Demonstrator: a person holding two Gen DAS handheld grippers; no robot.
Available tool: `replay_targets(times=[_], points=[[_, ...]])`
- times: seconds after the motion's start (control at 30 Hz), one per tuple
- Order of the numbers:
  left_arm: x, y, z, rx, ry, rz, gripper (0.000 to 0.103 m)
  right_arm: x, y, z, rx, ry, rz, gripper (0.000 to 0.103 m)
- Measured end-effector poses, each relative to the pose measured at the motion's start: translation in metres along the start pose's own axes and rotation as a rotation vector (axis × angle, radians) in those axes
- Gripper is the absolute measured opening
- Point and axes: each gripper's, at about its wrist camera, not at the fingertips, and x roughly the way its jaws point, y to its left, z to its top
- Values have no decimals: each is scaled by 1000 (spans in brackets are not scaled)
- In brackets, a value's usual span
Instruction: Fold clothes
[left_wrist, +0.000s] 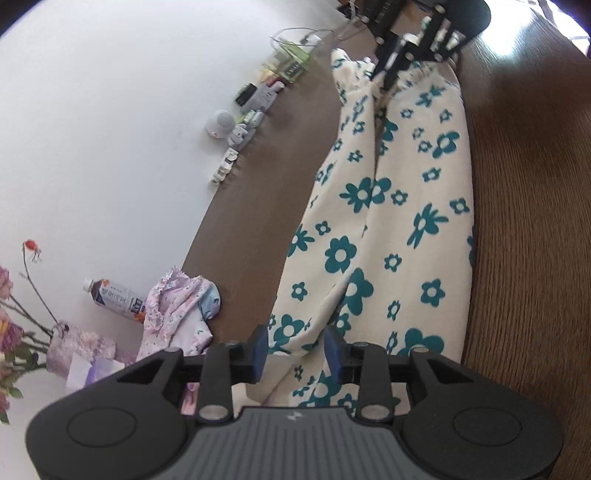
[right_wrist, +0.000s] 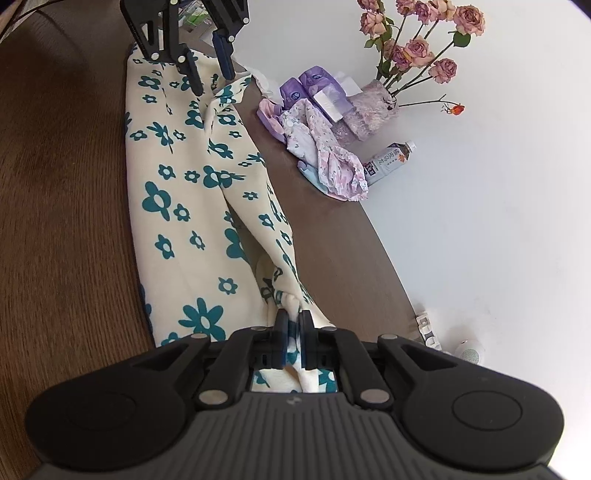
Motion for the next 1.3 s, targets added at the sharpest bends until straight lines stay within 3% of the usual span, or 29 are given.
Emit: replay_targets(times=[0.2, 0.23, 0.27, 0.3, 0.5, 0.7, 0.93, 1.03, 1.2, 1.3], points=[[27, -4, 9, 242, 55, -71, 34, 5, -3, 3, 16, 21, 14, 6], [32, -4, 10, 271, 65, -85, 25, 5, -3, 3, 14, 24, 14, 6], [35, -3, 10, 280, 74, -92, 1, 4, -2, 4, 13, 26, 13, 6], [36, -3, 9, 288, 79, -93, 2, 4, -2, 4, 11, 29, 12, 6], [9, -17, 4, 271, 21, 36, 0, -1, -1, 2, 16, 13, -23, 3], [-2, -38, -3, 192, 42, 78, 0, -3, 10, -3, -11, 23, -45, 3], [3, -19, 14, 68, 41, 195, 1, 4, 16, 3, -30, 48, -136, 3], [-4, -17, 15, 60, 41, 185, 1, 3, 9, 7, -11, 48, -168, 3], [-3, -39, 7, 76, 67, 92, 1, 0, 20, -2, -27, 62, -103, 3], [-2, -42, 5, 60, 67, 82, 1, 1, 25, -3, -20, 69, -94, 3]])
